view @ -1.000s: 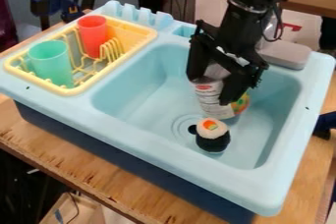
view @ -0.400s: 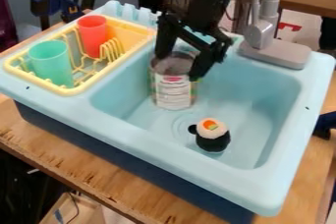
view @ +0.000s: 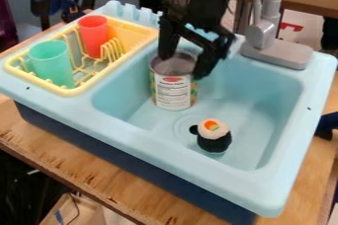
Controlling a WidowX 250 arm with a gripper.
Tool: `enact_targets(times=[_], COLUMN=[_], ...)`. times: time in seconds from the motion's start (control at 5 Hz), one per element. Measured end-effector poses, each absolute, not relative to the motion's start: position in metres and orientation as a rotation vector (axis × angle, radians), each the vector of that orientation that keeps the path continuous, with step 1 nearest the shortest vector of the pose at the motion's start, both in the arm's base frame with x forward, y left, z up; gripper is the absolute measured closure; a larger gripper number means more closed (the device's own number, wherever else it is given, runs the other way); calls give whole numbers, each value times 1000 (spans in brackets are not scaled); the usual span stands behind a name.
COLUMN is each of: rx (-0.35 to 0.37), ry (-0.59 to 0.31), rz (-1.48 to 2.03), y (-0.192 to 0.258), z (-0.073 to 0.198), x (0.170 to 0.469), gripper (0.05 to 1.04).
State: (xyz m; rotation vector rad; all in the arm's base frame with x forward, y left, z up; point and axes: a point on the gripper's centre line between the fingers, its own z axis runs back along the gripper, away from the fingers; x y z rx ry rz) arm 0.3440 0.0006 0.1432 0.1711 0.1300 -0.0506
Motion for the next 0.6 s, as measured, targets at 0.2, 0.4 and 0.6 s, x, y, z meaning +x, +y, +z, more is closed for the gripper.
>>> enact_targets(times=[0.2,0.4,0.6], rx=[-35,-159,-107], ry=[35,45,168], rz=[-123,-144,-147], y=[-10,-25,-23], z=[180,215,229], x=[330,300,284], gripper=[83,83,83])
